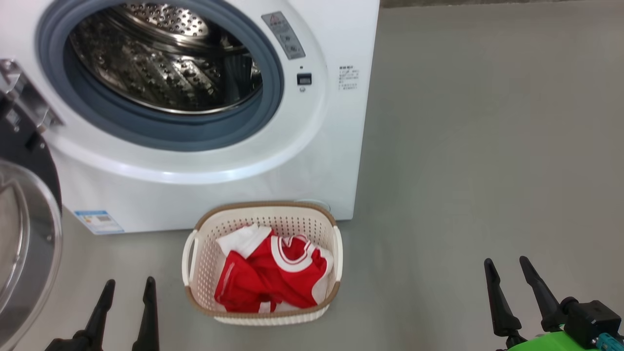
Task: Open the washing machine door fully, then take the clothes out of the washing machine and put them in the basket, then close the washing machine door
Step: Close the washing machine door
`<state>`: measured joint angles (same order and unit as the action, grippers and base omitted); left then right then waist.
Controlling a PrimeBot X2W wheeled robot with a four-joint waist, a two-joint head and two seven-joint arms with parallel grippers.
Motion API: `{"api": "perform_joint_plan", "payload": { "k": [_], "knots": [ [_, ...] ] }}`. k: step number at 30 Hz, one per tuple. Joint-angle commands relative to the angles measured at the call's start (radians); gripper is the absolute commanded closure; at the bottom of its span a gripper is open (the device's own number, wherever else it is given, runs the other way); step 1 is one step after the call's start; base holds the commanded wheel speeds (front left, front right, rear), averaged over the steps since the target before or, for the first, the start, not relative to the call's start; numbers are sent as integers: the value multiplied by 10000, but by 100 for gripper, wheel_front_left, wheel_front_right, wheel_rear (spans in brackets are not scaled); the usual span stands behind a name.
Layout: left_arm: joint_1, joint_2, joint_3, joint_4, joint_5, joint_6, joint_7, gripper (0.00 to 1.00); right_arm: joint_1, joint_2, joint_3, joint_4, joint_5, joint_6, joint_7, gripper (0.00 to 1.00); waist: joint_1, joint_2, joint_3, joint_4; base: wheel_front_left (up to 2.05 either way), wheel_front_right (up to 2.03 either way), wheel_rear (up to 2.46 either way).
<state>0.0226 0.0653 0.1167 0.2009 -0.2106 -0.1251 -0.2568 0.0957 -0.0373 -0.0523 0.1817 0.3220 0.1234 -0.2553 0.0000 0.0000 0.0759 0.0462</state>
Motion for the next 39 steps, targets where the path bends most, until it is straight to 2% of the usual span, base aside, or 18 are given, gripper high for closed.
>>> {"api": "perform_joint_plan", "payload": {
  "k": [1,8,23,29,39],
  "knots": [
    [-134,105,330,-305,-18,-56,-49,0,-274,-129,208,-238,-37,73,-65,0,0,0,20,9,-129,125,4],
    [-189,152,285,-361,-77,-56,-49,0,-296,-129,183,-273,-25,73,-65,0,0,0,104,62,-73,73,0],
    [-272,106,352,-240,-341,-56,-49,0,-288,-129,174,-237,-54,73,-65,0,0,0,88,375,-2,2,0],
    [-251,10,400,-82,-380,-56,-49,0,-328,-129,368,-124,-194,73,-65,0,0,0,31,1047,0,0,0],
    [180,-145,607,228,-537,-37,-49,0,-470,-407,825,125,-250,73,-65,0,0,0,-245,2831,0,0,0]
  ]
}}
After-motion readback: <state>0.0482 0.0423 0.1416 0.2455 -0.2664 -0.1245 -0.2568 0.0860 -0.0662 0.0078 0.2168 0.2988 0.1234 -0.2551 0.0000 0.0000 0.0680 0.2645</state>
